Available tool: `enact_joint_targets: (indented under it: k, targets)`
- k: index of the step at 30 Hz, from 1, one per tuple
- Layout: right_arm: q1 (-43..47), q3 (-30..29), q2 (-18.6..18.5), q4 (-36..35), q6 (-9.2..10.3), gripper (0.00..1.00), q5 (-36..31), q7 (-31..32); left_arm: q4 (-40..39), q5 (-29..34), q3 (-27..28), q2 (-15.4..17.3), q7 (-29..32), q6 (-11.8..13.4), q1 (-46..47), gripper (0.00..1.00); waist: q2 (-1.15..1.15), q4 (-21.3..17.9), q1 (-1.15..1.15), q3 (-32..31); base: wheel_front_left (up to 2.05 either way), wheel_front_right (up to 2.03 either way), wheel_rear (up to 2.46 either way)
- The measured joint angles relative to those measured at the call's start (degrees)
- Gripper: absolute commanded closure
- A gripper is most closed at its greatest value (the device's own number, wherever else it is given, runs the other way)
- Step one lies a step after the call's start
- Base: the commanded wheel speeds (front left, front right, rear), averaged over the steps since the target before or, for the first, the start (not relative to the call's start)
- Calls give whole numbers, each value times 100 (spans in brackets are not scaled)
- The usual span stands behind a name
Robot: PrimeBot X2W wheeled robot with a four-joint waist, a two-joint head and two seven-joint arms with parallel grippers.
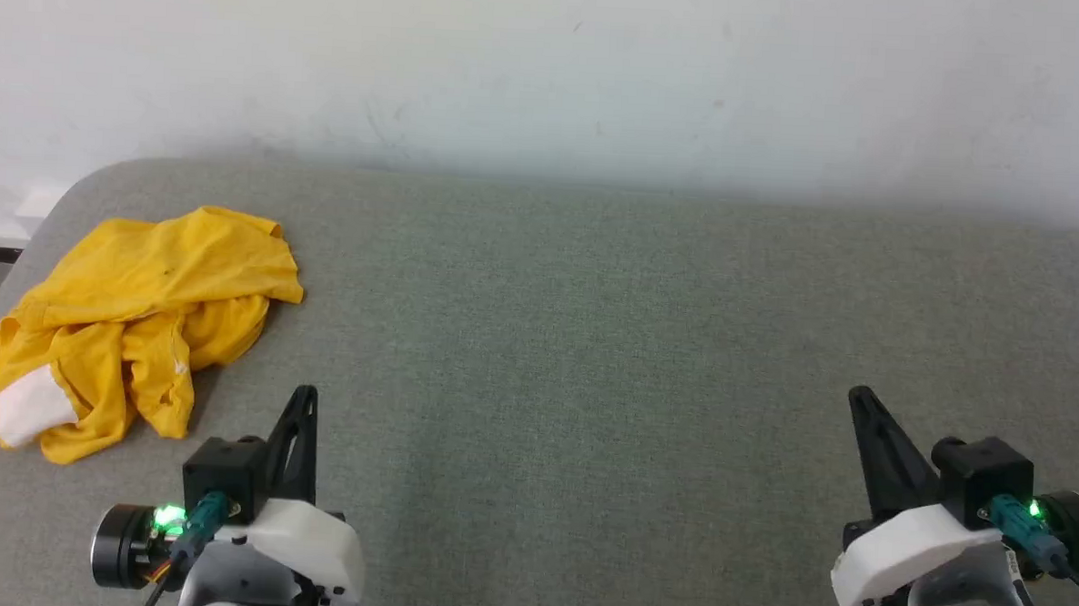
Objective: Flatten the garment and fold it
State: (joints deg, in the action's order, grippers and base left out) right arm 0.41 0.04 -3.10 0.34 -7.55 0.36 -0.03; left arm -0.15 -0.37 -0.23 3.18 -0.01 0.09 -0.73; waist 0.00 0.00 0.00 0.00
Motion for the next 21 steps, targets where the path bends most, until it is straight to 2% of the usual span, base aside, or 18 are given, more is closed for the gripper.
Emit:
enact_joint_targets:
  k: [21]
  targets:
    - [0, 0, 0, 0, 0, 100, 0, 0, 0, 0, 0, 0, 0, 0, 0, 100, 0, 0, 0, 0, 0, 0, 0]
